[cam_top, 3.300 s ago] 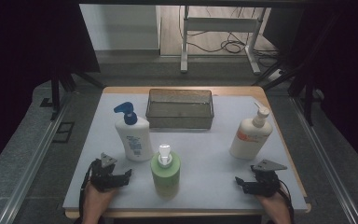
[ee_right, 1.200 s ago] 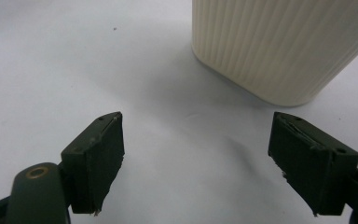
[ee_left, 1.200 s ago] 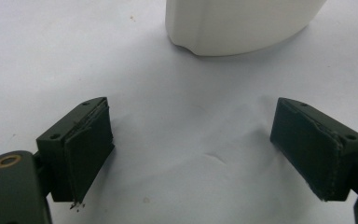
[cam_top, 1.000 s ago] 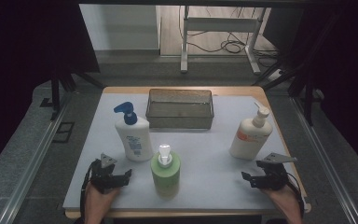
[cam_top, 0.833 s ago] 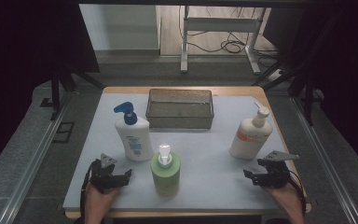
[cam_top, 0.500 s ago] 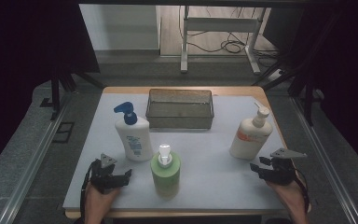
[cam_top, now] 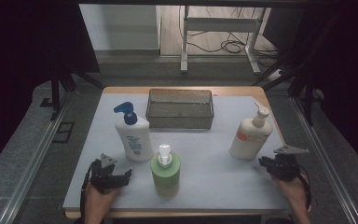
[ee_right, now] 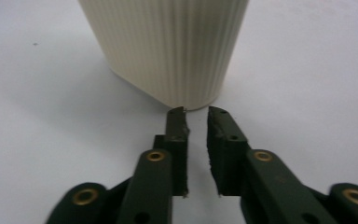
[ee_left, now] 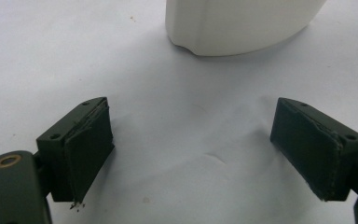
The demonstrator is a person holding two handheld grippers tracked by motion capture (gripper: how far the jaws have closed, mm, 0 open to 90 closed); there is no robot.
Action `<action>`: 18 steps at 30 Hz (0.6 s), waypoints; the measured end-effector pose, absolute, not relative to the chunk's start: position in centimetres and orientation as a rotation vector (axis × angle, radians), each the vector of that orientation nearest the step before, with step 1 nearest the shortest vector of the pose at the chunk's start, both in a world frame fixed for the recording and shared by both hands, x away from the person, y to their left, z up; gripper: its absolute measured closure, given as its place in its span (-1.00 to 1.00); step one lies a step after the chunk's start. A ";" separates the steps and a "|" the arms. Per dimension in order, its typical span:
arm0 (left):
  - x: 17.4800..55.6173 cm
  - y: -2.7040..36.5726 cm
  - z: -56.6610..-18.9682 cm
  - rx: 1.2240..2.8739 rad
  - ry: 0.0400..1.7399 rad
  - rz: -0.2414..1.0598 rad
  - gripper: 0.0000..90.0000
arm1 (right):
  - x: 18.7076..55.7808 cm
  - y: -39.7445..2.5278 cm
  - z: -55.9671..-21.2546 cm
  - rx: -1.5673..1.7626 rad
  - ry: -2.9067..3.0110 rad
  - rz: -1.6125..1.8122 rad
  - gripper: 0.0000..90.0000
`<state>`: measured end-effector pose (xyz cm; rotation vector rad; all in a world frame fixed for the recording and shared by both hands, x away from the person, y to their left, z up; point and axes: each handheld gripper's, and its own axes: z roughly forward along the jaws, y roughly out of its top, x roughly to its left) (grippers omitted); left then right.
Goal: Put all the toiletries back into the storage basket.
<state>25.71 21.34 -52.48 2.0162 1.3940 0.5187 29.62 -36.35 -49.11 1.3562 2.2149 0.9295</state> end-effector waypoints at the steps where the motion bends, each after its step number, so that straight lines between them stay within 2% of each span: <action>1: 25.7 21.3 -52.5 2.016 1.394 0.518 -0.72 | 29.9 -36.5 -49.2 1.357 2.215 0.924 0.93; 4: 25.7 21.3 -52.5 2.016 1.394 0.518 -0.72 | 30.3 -36.7 -49.3 1.355 2.215 0.916 0.99; 18: 25.7 21.3 -52.5 2.016 1.394 0.518 -0.72 | 33.6 -37.6 -50.3 1.454 2.175 0.895 1.00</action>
